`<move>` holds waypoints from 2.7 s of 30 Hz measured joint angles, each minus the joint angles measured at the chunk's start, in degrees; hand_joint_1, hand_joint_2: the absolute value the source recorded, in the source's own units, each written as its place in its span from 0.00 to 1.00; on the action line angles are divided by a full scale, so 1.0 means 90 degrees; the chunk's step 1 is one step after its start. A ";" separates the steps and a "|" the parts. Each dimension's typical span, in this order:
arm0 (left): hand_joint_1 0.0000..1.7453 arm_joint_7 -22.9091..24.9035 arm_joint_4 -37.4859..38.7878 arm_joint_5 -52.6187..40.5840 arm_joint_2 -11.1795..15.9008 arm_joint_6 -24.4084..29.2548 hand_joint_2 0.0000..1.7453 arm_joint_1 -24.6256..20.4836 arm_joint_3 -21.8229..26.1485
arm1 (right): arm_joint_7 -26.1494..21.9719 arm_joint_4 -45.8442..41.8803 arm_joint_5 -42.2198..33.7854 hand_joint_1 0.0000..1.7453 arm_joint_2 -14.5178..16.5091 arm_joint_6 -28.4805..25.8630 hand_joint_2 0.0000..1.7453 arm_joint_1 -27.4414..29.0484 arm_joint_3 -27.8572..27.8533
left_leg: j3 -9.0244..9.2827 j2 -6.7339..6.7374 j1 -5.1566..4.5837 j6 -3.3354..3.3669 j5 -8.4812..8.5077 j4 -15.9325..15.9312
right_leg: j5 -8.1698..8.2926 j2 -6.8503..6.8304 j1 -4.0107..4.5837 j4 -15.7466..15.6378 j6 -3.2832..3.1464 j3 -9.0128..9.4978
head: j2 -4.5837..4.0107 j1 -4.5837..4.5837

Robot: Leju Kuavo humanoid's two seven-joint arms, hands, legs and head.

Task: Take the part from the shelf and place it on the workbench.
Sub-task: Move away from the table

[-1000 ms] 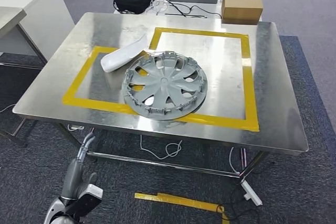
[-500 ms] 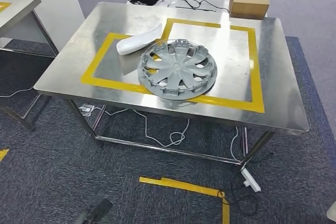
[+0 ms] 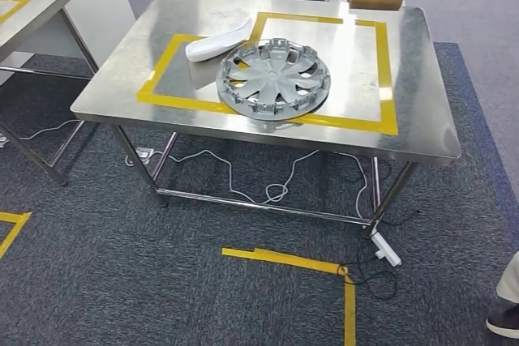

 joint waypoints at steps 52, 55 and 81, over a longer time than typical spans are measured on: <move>0.00 0.1889 0.0143 0.0183 -0.0039 -0.0052 0.00 0.0010 0.0164 | 0.0333 0.0013 0.1477 0.00 0.0007 0.0221 0.00 0.0118 0.0903 | 0.0869 -0.0355 0.0013 0.0290 -0.0144 -0.0395 | -0.0278 0.0096 -0.0007 0.1639 0.0266 -0.1012 | 0.0000 0.0044; 0.00 0.2007 0.0143 0.0141 -0.0081 -0.0021 0.00 -0.0039 0.0198 | 0.0345 0.0016 0.1487 0.00 0.0007 0.0293 0.00 0.0106 0.0925 | 0.0799 -0.0586 0.0008 0.0220 -0.0139 -0.0315 | 0.0167 0.0562 -0.0055 0.0517 0.0226 -0.0514 | 0.0000 0.0041; 0.00 0.1889 0.0146 -0.0570 -0.0010 0.0022 0.00 -0.0069 0.0164 | 0.0091 0.0010 0.0856 0.00 0.0043 0.0376 0.00 0.0011 0.0678 | 0.0747 -0.0239 0.0016 0.0291 -0.0164 -0.0315 | -0.0669 0.0043 -0.0019 0.2282 0.0285 -0.1397 | 0.0000 0.0024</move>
